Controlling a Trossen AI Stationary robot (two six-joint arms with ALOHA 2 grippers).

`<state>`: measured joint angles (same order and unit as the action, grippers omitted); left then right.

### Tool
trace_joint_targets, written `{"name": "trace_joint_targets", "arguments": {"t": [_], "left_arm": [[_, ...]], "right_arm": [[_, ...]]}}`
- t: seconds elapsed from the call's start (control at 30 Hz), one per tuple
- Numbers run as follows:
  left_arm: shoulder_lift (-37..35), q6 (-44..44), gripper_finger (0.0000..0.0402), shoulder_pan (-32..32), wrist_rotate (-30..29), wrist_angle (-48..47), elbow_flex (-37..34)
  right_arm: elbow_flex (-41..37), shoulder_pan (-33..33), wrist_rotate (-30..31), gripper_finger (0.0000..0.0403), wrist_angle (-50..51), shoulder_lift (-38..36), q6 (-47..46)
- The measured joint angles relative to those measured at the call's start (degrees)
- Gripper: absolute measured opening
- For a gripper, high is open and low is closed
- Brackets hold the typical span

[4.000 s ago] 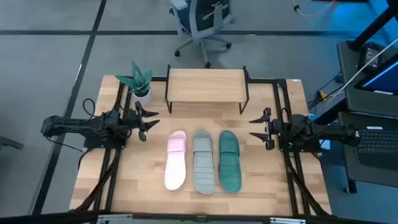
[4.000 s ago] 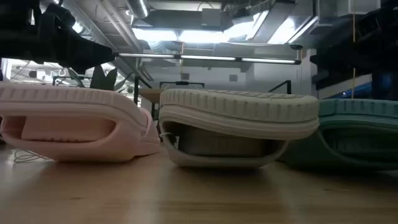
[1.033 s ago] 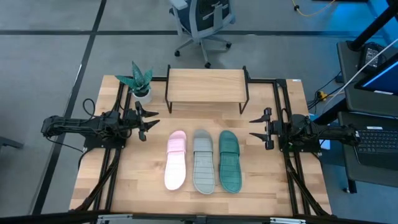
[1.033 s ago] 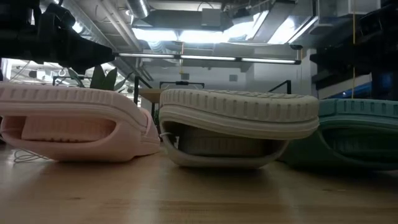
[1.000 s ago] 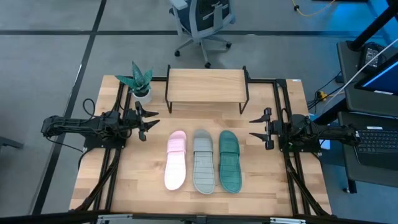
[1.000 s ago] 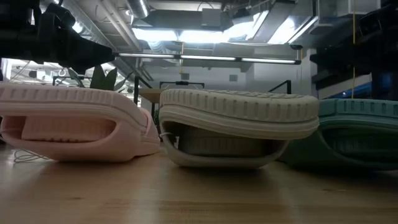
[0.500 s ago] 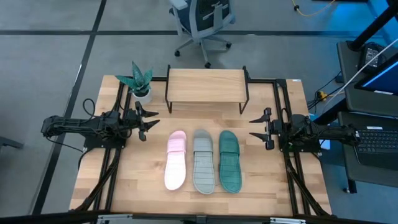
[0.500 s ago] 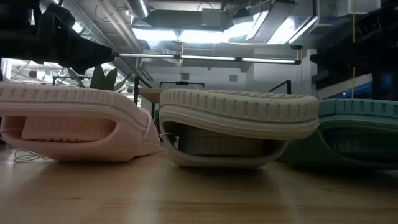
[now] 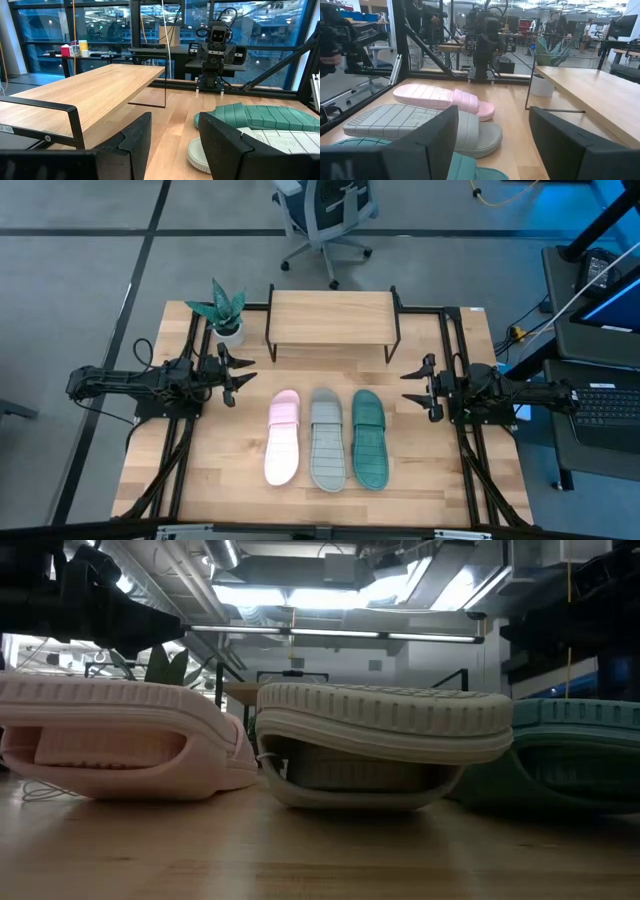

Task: Pick and place slides into the shelf
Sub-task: Put the pair of dark green slides on the shelf

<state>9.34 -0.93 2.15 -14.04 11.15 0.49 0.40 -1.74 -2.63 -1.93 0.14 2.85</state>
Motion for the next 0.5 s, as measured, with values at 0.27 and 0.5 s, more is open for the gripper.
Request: {"name": "trace_joint_targets", "arguments": {"t": [0.27, 0.5], "left_arm": [[0.01, -2.12, 0.0157, 0.02, 4.71, 5.23, -0.01], [0.04, -0.43, 0.0157, 0.09, 5.01, 6.68, 0.24]], "right_arm": [[0.00, -0.02, 4.55, 0.0244, -0.89, 0.00, -1.14], [0.44, -0.02, 4.44, 0.0244, -2.66, 0.02, -0.88]]}}
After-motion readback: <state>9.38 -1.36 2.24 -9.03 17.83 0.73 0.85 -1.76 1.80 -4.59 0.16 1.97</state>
